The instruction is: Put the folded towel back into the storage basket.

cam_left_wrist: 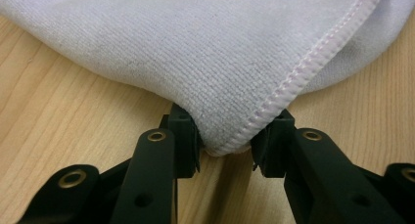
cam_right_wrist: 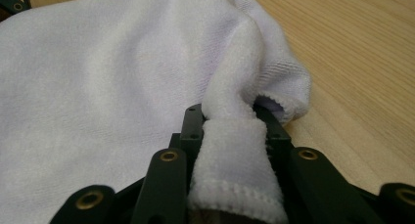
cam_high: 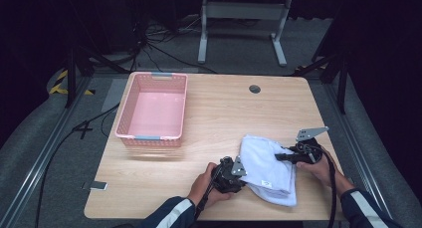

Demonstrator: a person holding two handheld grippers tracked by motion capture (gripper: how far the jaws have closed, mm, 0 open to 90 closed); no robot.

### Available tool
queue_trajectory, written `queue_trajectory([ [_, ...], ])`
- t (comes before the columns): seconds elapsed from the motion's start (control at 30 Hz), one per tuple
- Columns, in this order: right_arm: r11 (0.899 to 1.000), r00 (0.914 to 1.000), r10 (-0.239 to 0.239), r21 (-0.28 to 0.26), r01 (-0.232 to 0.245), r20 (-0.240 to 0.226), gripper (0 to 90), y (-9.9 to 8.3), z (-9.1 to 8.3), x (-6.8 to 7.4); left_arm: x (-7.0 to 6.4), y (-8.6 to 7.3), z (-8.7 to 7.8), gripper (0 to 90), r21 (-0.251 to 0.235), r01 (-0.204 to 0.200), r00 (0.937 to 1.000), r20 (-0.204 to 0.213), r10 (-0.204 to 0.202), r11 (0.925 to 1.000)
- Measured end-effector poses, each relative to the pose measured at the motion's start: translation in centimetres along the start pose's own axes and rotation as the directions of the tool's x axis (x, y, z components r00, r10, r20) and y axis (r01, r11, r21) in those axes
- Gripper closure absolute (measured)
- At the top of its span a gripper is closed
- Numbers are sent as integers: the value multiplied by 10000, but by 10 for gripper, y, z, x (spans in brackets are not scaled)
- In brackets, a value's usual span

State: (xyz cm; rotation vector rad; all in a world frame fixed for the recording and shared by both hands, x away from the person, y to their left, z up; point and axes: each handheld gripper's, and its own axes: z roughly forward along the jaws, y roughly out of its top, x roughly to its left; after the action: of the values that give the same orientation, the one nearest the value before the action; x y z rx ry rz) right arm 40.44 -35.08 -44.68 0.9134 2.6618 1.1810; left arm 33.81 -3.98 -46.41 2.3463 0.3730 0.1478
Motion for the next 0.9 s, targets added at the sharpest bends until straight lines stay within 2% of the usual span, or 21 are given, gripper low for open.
queue_trajectory([
  [0.27, 9999, 9999, -97, -131, 98, 99, 711, 10, 1, 3, 7, -1, -11, 685, -164, 92, 9998, -184, -95, 9998],
  [0.33, 9997, 9998, -115, -204, 117, 135, 712, 19, 3, 4, 12, -1, -18, 687, -351, 115, 9990, -421, -130, 9993],
  [0.37, 9996, 9998, -152, -237, 156, 154, 712, 22, 4, 5, 14, -1, -21, 687, -349, 243, 9985, -482, -260, 9991],
  [0.43, 9993, 9997, -203, -299, 207, 149, 712, 26, 5, 5, 17, -2, -25, 688, -517, 261, 9980, -561, -290, 9983],
  [0.47, 9990, 9995, -242, -384, 249, 191, 713, 34, 8, 8, 20, -3, -27, 688, -578, 298, 9976, -608, -333, 9979],
  [0.63, 9979, 9989, -368, -528, 383, 279, 714, 53, 12, 12, 29, -5, -42, 689, -828, 428, 9944, -931, -505, 9956],
  [0.8, 9964, 9990, -389, -751, 405, 226, 713, 73, 16, 11, 44, -6, -61, 689, -1202, 562, 9916, -1091, -694, 9912],
  [0.9, 9952, 9984, -525, -811, 541, 222, 713, 87, 19, 12, 50, -8, -72, 689, -1384, 706, 9876, -1296, -887, 9879],
])
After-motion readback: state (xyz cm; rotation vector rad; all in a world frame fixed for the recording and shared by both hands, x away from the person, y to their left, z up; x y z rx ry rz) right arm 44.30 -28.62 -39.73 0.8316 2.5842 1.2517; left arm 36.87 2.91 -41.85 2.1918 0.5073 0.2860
